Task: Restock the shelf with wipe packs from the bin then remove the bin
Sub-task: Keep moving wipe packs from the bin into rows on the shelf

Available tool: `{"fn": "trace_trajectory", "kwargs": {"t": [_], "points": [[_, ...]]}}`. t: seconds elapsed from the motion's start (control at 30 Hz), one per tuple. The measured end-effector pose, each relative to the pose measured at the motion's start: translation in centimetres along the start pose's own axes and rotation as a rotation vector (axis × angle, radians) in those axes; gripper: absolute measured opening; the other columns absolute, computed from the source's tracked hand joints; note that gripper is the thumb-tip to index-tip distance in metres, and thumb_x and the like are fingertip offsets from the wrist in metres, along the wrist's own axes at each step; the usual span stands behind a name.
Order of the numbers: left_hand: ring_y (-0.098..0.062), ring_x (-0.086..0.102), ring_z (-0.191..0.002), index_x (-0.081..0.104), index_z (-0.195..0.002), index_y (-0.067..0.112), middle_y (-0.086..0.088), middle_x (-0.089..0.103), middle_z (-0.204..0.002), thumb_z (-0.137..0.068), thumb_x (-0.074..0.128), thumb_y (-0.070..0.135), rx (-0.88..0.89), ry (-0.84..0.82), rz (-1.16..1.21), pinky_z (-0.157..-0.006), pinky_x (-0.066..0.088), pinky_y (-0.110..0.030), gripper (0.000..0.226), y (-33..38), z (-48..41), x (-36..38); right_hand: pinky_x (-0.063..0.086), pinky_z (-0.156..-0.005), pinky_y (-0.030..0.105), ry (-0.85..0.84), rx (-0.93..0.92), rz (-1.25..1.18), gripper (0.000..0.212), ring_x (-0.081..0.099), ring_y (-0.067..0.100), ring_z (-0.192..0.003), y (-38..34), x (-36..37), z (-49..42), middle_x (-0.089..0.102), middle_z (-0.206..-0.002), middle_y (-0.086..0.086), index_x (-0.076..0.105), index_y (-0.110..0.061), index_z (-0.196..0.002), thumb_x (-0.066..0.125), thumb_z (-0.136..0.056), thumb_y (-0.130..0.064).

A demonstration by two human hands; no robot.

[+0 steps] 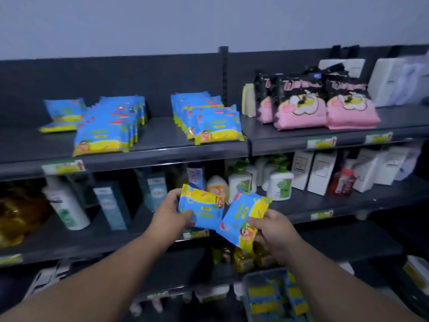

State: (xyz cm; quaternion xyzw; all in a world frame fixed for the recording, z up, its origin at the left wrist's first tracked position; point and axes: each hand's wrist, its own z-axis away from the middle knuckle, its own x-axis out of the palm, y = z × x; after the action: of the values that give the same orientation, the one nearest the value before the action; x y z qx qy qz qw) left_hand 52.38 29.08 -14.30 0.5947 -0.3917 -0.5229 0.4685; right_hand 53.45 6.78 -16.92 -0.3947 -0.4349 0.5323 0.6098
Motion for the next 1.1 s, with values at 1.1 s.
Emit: {"fn": "trace_trajectory", "kwargs": {"t": [1.1], "points": [[-0.003,0.065,-0.098,0.06,-0.119,0.037,0.01,0.07,-0.109,-0.083,0.072,0.033,0.214,0.09,-0.199,-0.081,0.05,-0.018,0.038,1.8,6.9,-41.3,0.051,-0.063,0.017,-0.783,-0.751,0.854,0.008,0.057,-0.005,-0.063,-11.5,41.0,7.8,0.064,-0.071,-0.017,0.07,-0.023,-0.091,0.072,-0.086,-0.018]]}}
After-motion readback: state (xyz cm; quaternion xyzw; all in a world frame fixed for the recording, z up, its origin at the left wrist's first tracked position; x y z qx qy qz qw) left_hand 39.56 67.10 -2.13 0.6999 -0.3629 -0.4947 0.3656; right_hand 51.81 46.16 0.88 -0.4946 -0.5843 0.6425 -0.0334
